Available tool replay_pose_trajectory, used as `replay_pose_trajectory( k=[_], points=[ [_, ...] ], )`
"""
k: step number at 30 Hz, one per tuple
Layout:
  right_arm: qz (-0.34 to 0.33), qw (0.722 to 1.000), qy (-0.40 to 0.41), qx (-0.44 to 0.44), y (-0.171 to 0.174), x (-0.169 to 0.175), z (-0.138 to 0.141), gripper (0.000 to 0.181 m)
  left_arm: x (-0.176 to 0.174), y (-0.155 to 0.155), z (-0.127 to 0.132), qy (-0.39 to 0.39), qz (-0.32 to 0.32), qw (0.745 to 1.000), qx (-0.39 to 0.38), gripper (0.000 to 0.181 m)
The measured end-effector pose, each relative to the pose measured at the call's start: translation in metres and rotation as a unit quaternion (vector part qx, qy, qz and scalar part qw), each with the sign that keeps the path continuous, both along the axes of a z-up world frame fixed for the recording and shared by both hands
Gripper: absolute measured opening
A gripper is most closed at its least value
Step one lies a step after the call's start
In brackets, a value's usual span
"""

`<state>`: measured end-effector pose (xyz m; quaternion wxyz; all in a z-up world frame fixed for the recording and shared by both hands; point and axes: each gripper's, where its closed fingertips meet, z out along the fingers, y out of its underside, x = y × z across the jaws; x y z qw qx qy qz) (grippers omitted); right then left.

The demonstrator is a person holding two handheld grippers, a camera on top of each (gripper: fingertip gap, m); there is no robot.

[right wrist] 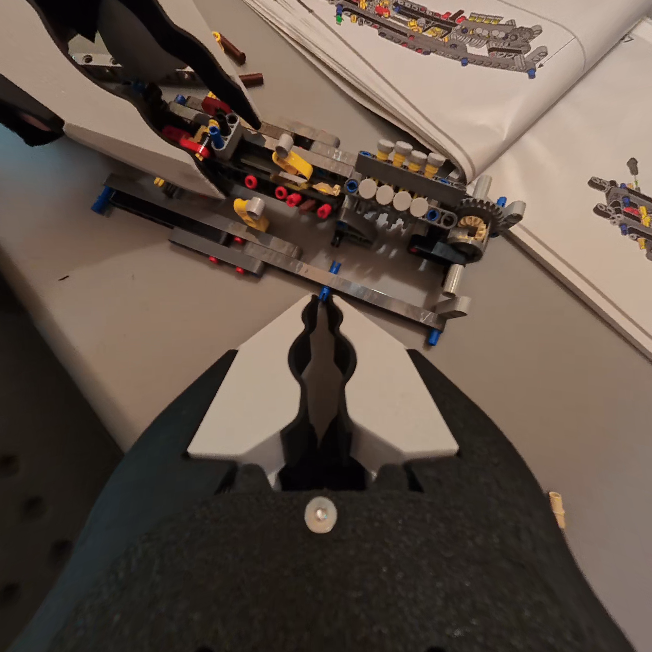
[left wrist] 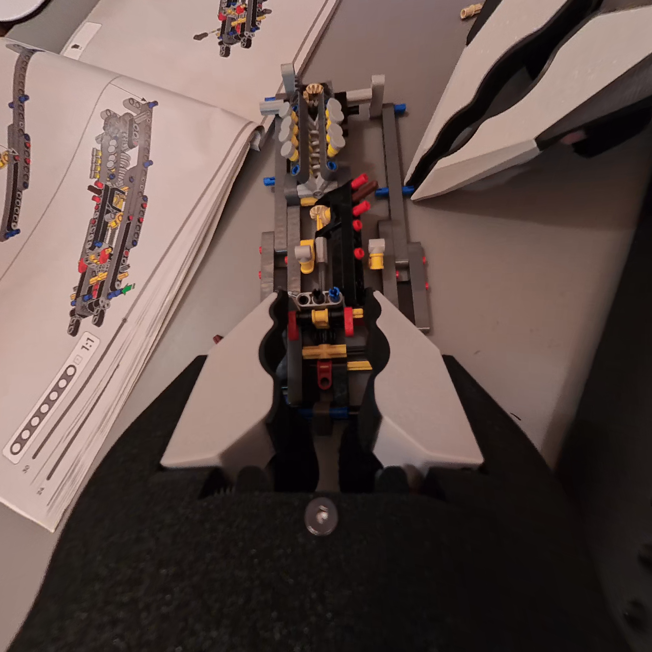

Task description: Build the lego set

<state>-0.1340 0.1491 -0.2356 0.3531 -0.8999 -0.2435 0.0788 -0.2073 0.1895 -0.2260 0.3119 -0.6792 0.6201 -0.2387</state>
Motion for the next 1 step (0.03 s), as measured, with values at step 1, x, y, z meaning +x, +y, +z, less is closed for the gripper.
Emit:
replay_pose_trajectory(
  k=[1],
  points=[
    [0.0, 1.0, 0.0, -0.001, 0.0, -0.0002, -0.0001, 0.003, 0.0001, 0.0001, -0.0001, 0.0, 0.001, 1.0, -0.002, 0.042]
  ],
)
